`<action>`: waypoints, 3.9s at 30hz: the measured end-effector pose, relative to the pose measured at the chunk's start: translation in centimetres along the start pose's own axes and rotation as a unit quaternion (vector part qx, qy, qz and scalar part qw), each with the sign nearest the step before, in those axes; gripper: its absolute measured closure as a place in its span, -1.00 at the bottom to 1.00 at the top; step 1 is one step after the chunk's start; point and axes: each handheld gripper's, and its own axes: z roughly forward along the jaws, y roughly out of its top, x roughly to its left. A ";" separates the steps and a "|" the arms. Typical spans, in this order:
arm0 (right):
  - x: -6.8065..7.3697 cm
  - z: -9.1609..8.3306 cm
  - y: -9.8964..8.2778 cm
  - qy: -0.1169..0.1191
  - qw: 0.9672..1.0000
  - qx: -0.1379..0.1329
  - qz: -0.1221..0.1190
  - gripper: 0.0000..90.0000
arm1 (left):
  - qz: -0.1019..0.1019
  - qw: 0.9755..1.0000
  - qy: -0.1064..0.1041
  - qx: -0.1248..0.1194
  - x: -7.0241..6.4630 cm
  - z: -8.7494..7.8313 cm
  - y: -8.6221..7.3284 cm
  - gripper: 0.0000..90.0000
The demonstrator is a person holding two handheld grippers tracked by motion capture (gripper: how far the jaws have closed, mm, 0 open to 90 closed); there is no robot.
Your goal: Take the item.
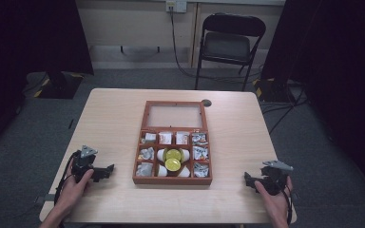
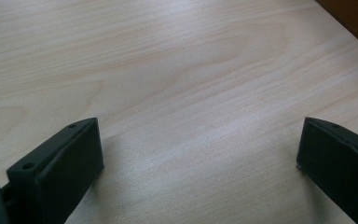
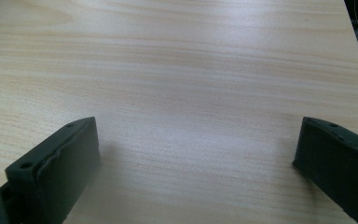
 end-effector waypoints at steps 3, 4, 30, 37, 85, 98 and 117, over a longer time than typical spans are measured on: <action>0.0 0.0 0.0 0.000 1.000 0.000 -0.001 -1.00 | 0.000 1.000 0.000 0.000 0.0 0.0 0.0 -1.00; 0.0 0.0 0.0 0.001 1.000 0.000 -0.001 -1.00 | 0.000 1.000 0.000 0.000 0.0 0.0 0.0 -1.00; 0.8 -1.4 1.0 0.055 0.998 -0.020 0.006 -0.57 | 0.000 1.000 -0.002 -0.001 0.0 0.0 0.0 -1.00; 1.0 -1.7 1.3 0.070 0.997 -0.021 0.009 -0.52 | 0.000 1.000 -0.002 -0.001 0.0 0.0 0.0 -1.00; 7.6 -3.0 6.3 0.165 0.982 -0.067 -0.061 -0.31 | 0.002 1.000 -0.004 0.001 0.0 -0.1 -0.1 -1.00; 9.4 -2.4 8.0 0.190 0.977 -0.064 -0.069 -0.27 | 0.002 1.000 -0.004 0.000 0.0 -0.1 -0.1 -1.00; 12.4 -1.7 10.0 0.226 0.967 -0.060 -0.103 -0.23 | 0.004 1.000 -0.003 0.000 0.0 -0.1 -0.1 -1.00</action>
